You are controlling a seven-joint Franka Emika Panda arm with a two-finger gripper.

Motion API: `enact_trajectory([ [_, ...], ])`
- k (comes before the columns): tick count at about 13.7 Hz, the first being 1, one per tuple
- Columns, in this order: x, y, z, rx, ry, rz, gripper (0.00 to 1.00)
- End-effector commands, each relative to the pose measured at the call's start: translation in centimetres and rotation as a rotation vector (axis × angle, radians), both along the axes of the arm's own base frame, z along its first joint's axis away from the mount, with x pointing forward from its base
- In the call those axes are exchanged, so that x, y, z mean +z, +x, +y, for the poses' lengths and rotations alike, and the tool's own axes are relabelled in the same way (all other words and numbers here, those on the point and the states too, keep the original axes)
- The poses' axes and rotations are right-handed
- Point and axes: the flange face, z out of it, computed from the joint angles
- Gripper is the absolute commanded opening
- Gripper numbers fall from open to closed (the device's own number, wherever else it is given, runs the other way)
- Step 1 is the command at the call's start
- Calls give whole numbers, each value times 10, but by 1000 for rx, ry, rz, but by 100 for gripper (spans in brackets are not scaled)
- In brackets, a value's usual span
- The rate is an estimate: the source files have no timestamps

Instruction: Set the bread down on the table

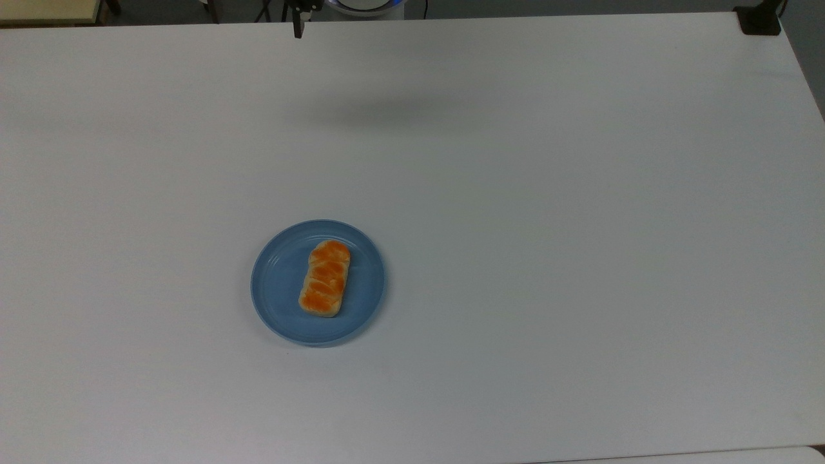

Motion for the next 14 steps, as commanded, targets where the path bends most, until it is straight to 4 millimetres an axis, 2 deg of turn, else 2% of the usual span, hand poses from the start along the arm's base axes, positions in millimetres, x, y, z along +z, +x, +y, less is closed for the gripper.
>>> enact_trajectory([
  [1,4,-8,-4,6,19,-21,100],
  [14,-1,-9,0,21,18,8,100],
])
